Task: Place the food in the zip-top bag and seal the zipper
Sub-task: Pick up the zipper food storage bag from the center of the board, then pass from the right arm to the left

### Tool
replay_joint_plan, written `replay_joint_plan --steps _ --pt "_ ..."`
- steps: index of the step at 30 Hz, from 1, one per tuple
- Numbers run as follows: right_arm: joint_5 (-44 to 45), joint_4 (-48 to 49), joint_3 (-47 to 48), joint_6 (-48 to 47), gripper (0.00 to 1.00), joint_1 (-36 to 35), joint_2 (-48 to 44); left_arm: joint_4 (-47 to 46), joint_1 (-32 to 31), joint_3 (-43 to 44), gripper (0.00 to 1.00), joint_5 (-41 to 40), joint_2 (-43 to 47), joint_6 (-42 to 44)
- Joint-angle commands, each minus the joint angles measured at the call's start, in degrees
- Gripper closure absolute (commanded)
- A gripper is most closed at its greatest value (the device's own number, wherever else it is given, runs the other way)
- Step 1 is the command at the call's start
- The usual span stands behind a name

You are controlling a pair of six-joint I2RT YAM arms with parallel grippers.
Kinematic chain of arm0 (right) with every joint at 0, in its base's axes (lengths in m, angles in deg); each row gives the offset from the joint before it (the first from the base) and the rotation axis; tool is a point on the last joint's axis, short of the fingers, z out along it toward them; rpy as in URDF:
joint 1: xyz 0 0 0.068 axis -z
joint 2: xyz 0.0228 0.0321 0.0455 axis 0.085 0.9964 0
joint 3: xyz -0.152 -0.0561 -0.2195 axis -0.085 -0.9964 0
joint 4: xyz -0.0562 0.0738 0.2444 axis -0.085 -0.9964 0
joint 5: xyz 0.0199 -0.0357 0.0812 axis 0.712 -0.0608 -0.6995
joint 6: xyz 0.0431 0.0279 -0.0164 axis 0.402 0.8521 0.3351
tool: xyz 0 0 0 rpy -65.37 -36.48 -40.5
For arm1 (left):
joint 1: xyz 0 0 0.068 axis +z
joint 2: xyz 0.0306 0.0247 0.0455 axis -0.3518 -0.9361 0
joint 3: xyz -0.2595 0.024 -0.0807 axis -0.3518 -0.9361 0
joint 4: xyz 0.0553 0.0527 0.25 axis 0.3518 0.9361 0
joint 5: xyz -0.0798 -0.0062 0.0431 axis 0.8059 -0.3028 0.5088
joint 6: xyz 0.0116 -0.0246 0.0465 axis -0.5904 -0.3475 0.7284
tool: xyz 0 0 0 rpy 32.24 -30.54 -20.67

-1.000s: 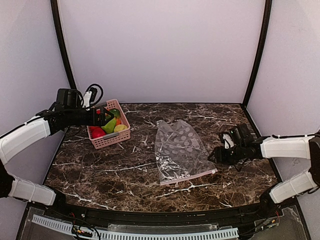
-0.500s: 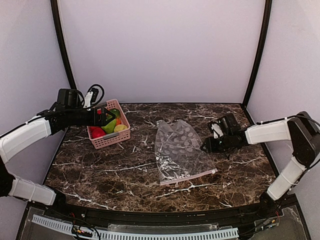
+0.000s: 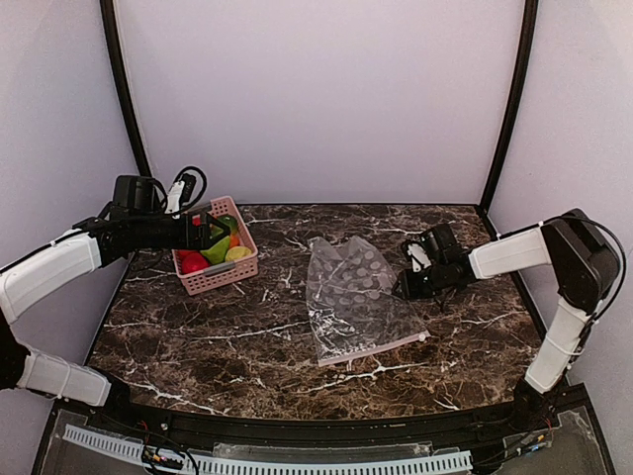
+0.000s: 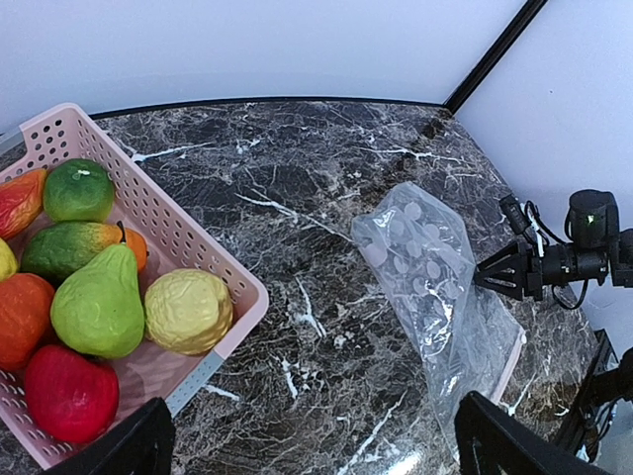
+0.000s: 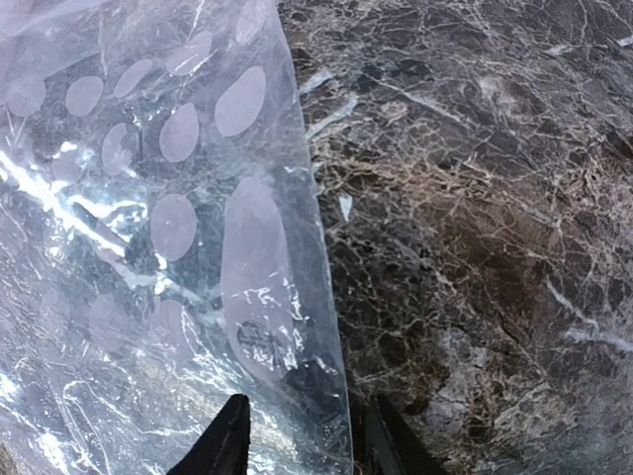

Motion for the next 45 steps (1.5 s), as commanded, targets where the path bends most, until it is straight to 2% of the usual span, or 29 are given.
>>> replay_joint_plan --steps 1,4,9,10,13,19,22,30,38,41,45 --pt "-1.25 2.30 1.40 -0.91 0.65 0.24 0.78 -0.59 -0.24 -0.84 0.00 1.25 -0.30 -0.44" --pt "-2.13 2.62 0.93 -1.01 0.74 0.22 0.33 -0.57 -0.27 -0.78 0.00 1.69 -0.56 -0.61" --pt "-5.00 4.03 -0.21 -0.44 0.98 0.14 -2.33 -1.11 -0.94 -0.96 0.00 3.02 -1.04 -0.88" --pt "-5.64 4.04 -0.47 -0.26 1.00 0.13 -3.05 -1.34 -1.54 -1.02 0.00 3.66 -1.23 -0.85" --pt "-7.68 3.86 -1.33 0.48 1.00 -0.07 -6.00 -2.01 -3.81 -1.27 0.00 5.22 -1.79 -0.81" --pt "-11.11 3.08 -3.12 3.54 1.00 -1.70 -13.31 -8.14 -7.91 -3.05 0.00 13.71 -5.48 -4.06" --pt "-11.62 2.04 -3.93 6.02 1.00 -3.12 -17.21 -8.90 -10.06 -3.12 0.00 14.81 -7.25 -4.54" --pt "-10.80 -2.69 -1.57 14.39 1.00 -9.07 -23.45 -10.33 -20.61 -4.80 0.00 9.07 -3.92 1.60" --pt "-9.51 -3.25 2.99 15.36 1.00 -17.35 -28.97 -14.41 -22.68 -4.84 0.00 11.23 1.85 6.21" --pt "-6.72 -3.72 4.83 19.28 1.00 -19.20 -30.56 -14.58 -25.19 -3.01 0.00 10.71 3.04 8.90" --pt "0.13 -3.90 6.46 24.95 1.00 -22.10 -31.15 -14.58 -32.79 -2.71 0.00 4.26 3.80 15.27"
